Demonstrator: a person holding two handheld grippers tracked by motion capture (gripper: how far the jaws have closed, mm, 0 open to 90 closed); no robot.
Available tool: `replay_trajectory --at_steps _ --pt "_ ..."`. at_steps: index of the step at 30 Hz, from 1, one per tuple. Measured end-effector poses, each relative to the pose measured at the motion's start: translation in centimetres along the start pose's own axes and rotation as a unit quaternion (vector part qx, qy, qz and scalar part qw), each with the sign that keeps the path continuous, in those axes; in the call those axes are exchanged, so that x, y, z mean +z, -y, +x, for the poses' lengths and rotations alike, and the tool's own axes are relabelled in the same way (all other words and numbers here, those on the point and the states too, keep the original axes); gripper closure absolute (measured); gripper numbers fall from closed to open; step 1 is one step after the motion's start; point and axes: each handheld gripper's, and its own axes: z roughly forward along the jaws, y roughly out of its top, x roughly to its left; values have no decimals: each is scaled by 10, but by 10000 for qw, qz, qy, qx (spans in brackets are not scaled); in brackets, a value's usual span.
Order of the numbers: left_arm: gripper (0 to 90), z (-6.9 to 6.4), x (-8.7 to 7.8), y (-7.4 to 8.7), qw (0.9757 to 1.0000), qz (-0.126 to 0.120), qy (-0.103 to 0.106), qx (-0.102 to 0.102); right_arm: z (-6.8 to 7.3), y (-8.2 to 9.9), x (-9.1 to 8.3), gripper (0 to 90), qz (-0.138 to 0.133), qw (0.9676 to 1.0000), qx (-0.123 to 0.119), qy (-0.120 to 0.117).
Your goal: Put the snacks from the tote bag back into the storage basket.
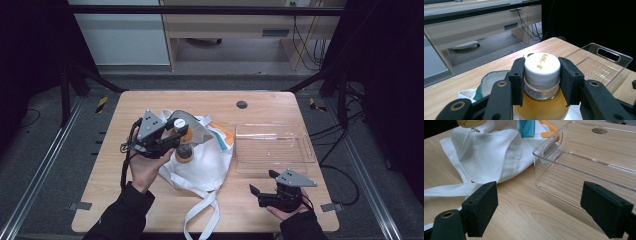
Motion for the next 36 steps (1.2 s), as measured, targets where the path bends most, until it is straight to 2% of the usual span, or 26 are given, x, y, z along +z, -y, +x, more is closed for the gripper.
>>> replay_trajectory --at_steps 17,36 --pt "590 -20 8 -27 9997 -147 211 55 0 0 0 124 1 10000 -28 15" --pt "590 -54 33 -47 9982 -198 553 133 0 -1 -1 120 -25 10000 -24 -15"
